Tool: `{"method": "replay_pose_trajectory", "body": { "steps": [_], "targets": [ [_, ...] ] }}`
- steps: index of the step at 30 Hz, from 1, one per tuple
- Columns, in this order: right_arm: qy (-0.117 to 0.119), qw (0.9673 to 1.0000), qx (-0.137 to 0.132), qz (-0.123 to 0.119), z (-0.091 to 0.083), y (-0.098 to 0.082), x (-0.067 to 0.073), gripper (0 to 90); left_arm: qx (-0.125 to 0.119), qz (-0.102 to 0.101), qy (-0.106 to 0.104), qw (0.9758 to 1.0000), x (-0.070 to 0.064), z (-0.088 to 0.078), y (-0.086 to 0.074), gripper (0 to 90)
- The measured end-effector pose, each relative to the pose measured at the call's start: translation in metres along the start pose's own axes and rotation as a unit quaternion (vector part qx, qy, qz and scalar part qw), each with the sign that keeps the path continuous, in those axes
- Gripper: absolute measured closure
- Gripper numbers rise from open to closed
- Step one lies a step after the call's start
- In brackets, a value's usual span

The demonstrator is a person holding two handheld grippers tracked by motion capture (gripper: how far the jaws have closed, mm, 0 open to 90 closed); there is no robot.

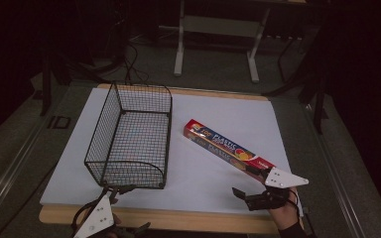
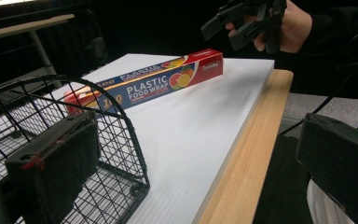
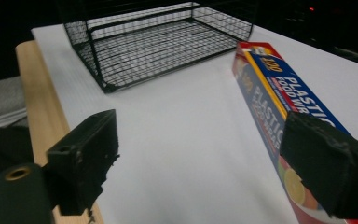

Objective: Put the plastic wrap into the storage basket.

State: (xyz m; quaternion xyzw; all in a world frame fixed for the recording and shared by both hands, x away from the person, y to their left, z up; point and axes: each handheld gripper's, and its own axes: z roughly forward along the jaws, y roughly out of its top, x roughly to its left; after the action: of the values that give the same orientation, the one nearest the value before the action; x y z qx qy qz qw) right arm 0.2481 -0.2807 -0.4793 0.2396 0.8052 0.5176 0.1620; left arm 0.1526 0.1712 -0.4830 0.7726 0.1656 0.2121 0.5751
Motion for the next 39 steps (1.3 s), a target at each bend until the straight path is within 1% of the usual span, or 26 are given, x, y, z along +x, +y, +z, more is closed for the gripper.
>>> {"method": "replay_pose_trajectory", "body": {
  "steps": [3, 4, 5, 6, 8, 10, 12, 14, 16, 17, 19, 21, 24, 25, 27, 30, 33, 34, 39],
  "targets": [
    [0.004, 0.9998, 0.01, -0.019, 0.003, 0.0, 0.002, 13.8, 0.002, 0.0, -0.001, 1.0, 0.0, 0.001, 0.0, 0.1],
    [0.004, 0.9998, 0.01, -0.019, 0.003, 0.0, 0.002, 13.8, 0.002, 0.0, -0.001, 1.0, 0.0, 0.001, 0.0, 0.2],
    [0.004, 0.9994, 0.016, -0.03, 0.005, -0.001, 0.004, 14.2, 0.003, 0.001, -0.002, 1.0, -0.001, 0.001, 0.0, 0.1],
    [0.008, 0.9993, 0.014, -0.034, 0.005, -0.001, 0.004, 14.7, 0.003, 0.001, -0.002, 1.0, -0.001, 0.001, 0.0, 0.1],
    [0.01, 0.9992, 0.013, -0.036, 0.006, -0.001, 0.005, 15.1, 0.004, 0.001, -0.002, 1.0, -0.001, 0.002, 0.0, 0.2],
    [0.029, 0.9989, 0.013, -0.035, 0.006, -0.001, 0.003, 17.0, 0.005, 0.0, -0.001, 1.0, -0.001, 0.002, 0.0, 0.2],
    [0.033, 0.9984, 0.023, -0.04, 0.008, -0.001, 0.002, 17.1, 0.004, 0.0, -0.001, 1.0, -0.001, 0.002, 0.0, 0.2],
    [0.04, 0.9981, 0.027, -0.04, 0.009, 0.0, 0.001, 18.4, 0.005, 0.0, -0.001, 1.0, -0.001, 0.002, 0.0, 0.1],
    [0.037, 0.9981, 0.029, -0.041, 0.009, 0.001, 0.001, 17.8, 0.005, 0.0, -0.001, 1.0, -0.001, 0.002, 0.0, 0.2],
    [0.034, 0.9983, 0.029, -0.037, 0.008, 0.002, 0.002, 15.8, 0.005, 0.0, -0.001, 1.0, -0.001, 0.002, 0.0, 0.1],
    [0.027, 0.9989, 0.034, -0.02, 0.006, 0.006, 0.003, 14.0, 0.005, 0.0, -0.001, 1.0, -0.001, 0.002, 0.0, 0.1],
    [0.027, 0.9988, 0.039, -0.015, 0.005, 0.009, 0.004, 13.9, 0.005, -0.001, 0.0, 1.0, -0.001, 0.001, 0.0, 0.1],
    [0.021, 0.9988, 0.04, -0.019, 0.004, 0.011, 0.004, 13.6, 0.006, -0.002, 0.001, 1.0, 0.0, 0.002, 0.0, 0.1],
    [0.022, 0.9988, 0.041, -0.014, 0.003, 0.012, 0.004, 13.6, 0.007, -0.002, 0.001, 1.0, 0.0, 0.002, 0.0, 0.1],
    [0.019, 0.9989, 0.041, -0.014, 0.003, 0.013, 0.005, 13.6, 0.007, -0.001, 0.001, 1.0, -0.001, 0.002, 0.0, 0.2],
    [0.021, 0.9984, 0.051, -0.013, 0.005, 0.015, 0.007, 13.5, 0.007, 0.0, 0.001, 1.0, -0.001, 0.002, 0.0, 0.1],
    [0.014, 0.998, 0.058, -0.024, 0.006, 0.018, 0.008, 12.1, 0.008, -0.002, 0.003, 1.0, -0.001, 0.002, 0.0, 0.2],
    [0.008, 0.9981, 0.055, -0.027, 0.006, 0.019, 0.008, 11.6, 0.008, -0.002, 0.003, 1.0, 0.0, 0.002, 0.0, 0.1],
    [0.0, 0.9981, 0.055, -0.028, 0.005, 0.022, 0.006, 10.0, 0.01, -0.001, 0.003, 0.9999, 0.0, 0.002, -0.001, 0.1]
  ]
}}
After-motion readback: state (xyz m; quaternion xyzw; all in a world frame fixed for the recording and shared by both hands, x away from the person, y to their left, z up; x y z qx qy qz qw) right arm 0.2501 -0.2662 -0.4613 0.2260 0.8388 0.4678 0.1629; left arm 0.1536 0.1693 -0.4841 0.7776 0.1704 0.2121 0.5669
